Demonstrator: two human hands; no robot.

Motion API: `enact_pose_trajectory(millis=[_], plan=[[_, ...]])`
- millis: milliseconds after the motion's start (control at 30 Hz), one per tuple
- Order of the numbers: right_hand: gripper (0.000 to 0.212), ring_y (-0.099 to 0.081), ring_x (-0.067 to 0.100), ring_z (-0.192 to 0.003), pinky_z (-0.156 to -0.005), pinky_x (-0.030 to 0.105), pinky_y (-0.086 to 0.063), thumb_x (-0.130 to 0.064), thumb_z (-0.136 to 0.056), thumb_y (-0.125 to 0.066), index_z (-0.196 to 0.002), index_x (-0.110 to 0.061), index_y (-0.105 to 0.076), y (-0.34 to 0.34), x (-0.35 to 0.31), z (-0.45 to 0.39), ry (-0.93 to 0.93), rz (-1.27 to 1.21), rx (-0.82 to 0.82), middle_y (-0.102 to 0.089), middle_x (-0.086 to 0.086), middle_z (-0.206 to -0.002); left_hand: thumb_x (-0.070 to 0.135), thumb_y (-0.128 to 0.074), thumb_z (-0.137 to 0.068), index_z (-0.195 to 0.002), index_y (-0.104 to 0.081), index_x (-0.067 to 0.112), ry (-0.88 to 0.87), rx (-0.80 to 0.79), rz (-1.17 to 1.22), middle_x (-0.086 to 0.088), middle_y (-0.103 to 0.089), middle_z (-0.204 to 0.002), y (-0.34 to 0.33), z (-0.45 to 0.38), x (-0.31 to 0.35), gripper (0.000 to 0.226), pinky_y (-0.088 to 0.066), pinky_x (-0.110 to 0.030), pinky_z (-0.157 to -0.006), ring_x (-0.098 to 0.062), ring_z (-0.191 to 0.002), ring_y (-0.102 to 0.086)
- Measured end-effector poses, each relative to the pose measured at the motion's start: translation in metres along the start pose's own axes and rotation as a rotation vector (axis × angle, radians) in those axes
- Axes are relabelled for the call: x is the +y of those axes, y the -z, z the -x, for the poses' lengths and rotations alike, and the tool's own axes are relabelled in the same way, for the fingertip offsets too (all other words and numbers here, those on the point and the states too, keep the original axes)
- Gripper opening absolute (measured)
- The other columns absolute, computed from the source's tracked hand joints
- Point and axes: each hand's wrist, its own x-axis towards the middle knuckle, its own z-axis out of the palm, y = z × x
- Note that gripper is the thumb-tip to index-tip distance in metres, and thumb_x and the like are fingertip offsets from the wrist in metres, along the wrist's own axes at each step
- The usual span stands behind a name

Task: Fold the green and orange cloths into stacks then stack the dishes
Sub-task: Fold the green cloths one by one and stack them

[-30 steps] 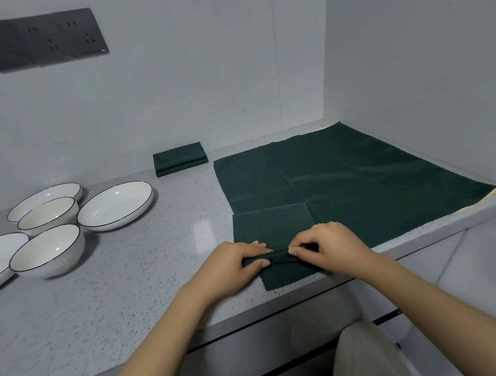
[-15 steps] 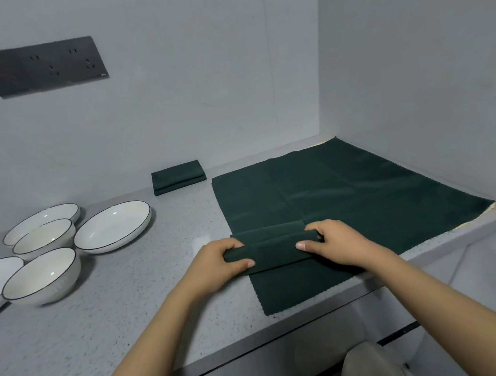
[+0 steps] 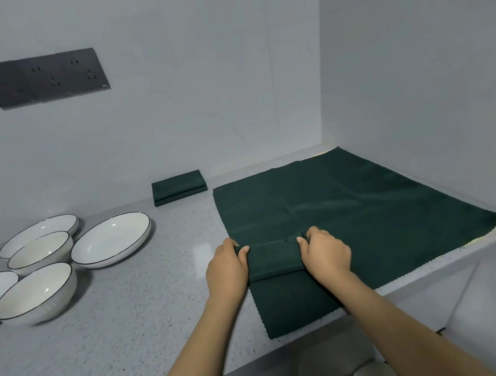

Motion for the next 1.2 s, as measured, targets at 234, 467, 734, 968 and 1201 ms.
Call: enact_pose_trajectory(millis=[234, 467, 734, 968, 1201], plan=[[0.031, -0.061, 0.022, -0.086, -0.062, 0.028, -0.036, -0.036, -0.101, -0.031, -0.110, -0.013, -0.050, -0.004, 0.000, -0.001, -0.019, 0.052, 0.037, -0.061, 0.003, -0.102, 0.049, -0.042, -0.097, -0.097, -0.049, 0.022, 0.035, 0.013, -0.140, 0.009, -0.052, -0.077, -0.002, -0.005, 0.003, 0.027, -0.024, -0.022, -0.047, -0.013, -0.064, -0.046], [0.030, -0.061, 0.022, -0.086, -0.062, 0.028, -0.035, -0.034, -0.102, -0.029, -0.113, -0.013, -0.047, -0.009, -0.001, -0.002, -0.021, 0.072, 0.061, -0.060, 0.003, -0.103, 0.050, -0.041, -0.096, -0.094, -0.045, 0.024, 0.101, -0.007, -0.162, 0.011, -0.044, -0.062, -0.002, -0.010, 0.005, 0.026, -0.024, -0.023, -0.046, -0.010, -0.059, -0.043], [0.029, -0.061, 0.020, -0.085, -0.062, 0.028, -0.035, -0.036, -0.101, -0.031, -0.110, -0.014, -0.048, -0.007, -0.002, -0.001, -0.018, 0.058, 0.067, -0.061, 0.001, -0.100, 0.049, -0.044, -0.095, -0.104, -0.054, 0.024, 0.109, 0.045, -0.089, 0.005, -0.052, -0.098, -0.005, -0.004, 0.004, 0.028, -0.035, -0.024, -0.055, -0.013, -0.077, -0.049], [0.029, -0.062, 0.023, -0.087, -0.062, 0.029, -0.035, -0.036, -0.101, -0.033, -0.110, -0.014, -0.049, -0.005, -0.003, 0.000, -0.023, 0.037, 0.077, -0.061, 0.003, -0.102, 0.040, -0.031, -0.093, -0.116, -0.068, 0.020, -0.557, 0.156, -0.103, 0.002, -0.064, -0.123, -0.016, 0.009, 0.016, 0.048, -0.023, -0.030, -0.108, -0.017, -0.121, -0.055], [0.027, -0.063, 0.024, -0.078, -0.058, 0.029, -0.036, -0.034, -0.093, -0.055, -0.110, -0.013, -0.052, -0.006, -0.003, 0.001, -0.025, 0.043, 0.153, -0.060, 0.005, -0.102, 0.036, -0.014, -0.103, -0.152, -0.016, 0.030, -0.430, -0.276, -0.308, 0.008, -0.020, -0.158, -0.023, 0.011, 0.023, 0.049, 0.000, -0.032, -0.119, -0.010, -0.146, -0.010]])
